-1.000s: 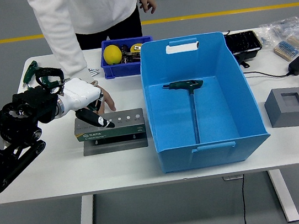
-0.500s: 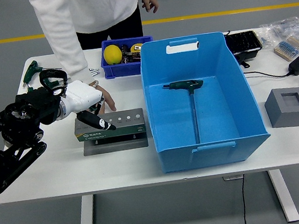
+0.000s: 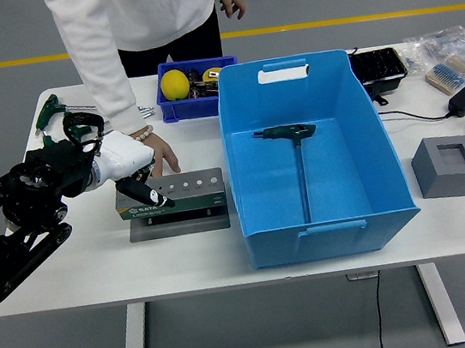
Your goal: Lift tool from toolbox,place it in box,lift tool from toolbox,place it in box
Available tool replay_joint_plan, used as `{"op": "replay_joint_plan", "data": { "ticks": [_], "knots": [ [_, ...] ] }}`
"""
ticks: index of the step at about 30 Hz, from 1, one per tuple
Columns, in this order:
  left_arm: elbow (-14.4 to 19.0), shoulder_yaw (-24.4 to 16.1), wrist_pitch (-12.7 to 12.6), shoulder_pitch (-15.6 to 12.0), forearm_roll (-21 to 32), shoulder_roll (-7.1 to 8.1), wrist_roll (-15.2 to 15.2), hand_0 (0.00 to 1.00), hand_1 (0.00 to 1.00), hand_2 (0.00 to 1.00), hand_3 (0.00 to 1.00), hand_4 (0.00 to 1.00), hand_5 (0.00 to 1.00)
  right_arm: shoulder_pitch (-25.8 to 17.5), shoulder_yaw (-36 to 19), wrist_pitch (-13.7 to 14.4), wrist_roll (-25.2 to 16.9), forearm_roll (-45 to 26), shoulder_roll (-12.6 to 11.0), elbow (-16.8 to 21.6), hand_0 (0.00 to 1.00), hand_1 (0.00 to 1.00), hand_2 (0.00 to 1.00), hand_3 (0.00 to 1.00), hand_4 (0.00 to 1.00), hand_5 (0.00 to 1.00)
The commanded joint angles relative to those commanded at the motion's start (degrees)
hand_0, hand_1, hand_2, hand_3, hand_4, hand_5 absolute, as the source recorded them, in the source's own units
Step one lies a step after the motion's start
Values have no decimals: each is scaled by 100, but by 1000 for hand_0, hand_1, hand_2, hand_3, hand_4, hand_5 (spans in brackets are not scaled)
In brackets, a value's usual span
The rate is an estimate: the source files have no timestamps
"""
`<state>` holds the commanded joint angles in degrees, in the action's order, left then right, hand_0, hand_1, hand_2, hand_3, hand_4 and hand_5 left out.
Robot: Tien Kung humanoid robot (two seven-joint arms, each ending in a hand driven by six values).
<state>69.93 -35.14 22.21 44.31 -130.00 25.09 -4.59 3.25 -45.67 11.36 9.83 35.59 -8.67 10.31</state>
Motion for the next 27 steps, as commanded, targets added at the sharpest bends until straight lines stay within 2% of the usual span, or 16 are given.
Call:
{"op": "replay_joint_plan", "data": {
  "ticks": [4, 5, 10, 11, 16, 17, 20, 22, 23, 27],
  "knots": [
    [-13, 22, -19, 10, 0, 1, 10, 663, 486, 404, 326, 998, 998, -6, 9, 3, -3, -11, 1, 0, 703, 661, 748, 680, 887, 835],
    [-18, 30, -25, 15, 0, -2, 11, 629, 376, 303, 286, 998, 998, -4, 14, 2, -2, -12, 1, 0, 704, 660, 749, 679, 886, 836],
    [-43, 69, -48, 31, 0, -6, 25, 629, 376, 303, 286, 998, 998, 1, 2, 7, 2, -8, 3, 0, 704, 660, 749, 679, 886, 836],
    [-51, 75, -48, 32, 0, -7, 26, 564, 255, 224, 237, 998, 998, 4, 0, 8, 1, -9, 4, 0, 702, 661, 748, 678, 886, 836],
    [-92, 114, -125, 31, 0, -5, 63, 564, 255, 224, 237, 998, 998, 13, -1, 10, -5, -24, 2, 0, 702, 661, 748, 678, 886, 836],
    [-100, 119, -145, 30, 0, -4, 74, 451, 164, 150, 171, 998, 998, 15, -2, 10, -5, -24, 1, 0, 702, 661, 748, 679, 886, 836],
    [-137, 122, -202, 26, 0, -5, 102, 451, 164, 150, 171, 998, 998, 19, -18, 9, -1, -1, 1, 0, 702, 661, 748, 679, 886, 836],
    [-167, 122, -275, 18, 0, -3, 141, 451, 164, 150, 171, 998, 998, 20, -28, 8, 3, 14, 2, 0, 702, 661, 748, 679, 886, 836],
    [-177, 124, -322, 14, 0, 0, 167, 364, 90, 98, 115, 998, 955, 21, -32, 8, 3, 20, 2, 0, 702, 661, 748, 679, 886, 836],
    [-209, 129, -609, -4, 0, 10, 302, 364, 90, 98, 115, 998, 955, 22, -46, 8, 6, 39, 2, 0, 702, 661, 747, 678, 885, 836]
  ]
}}
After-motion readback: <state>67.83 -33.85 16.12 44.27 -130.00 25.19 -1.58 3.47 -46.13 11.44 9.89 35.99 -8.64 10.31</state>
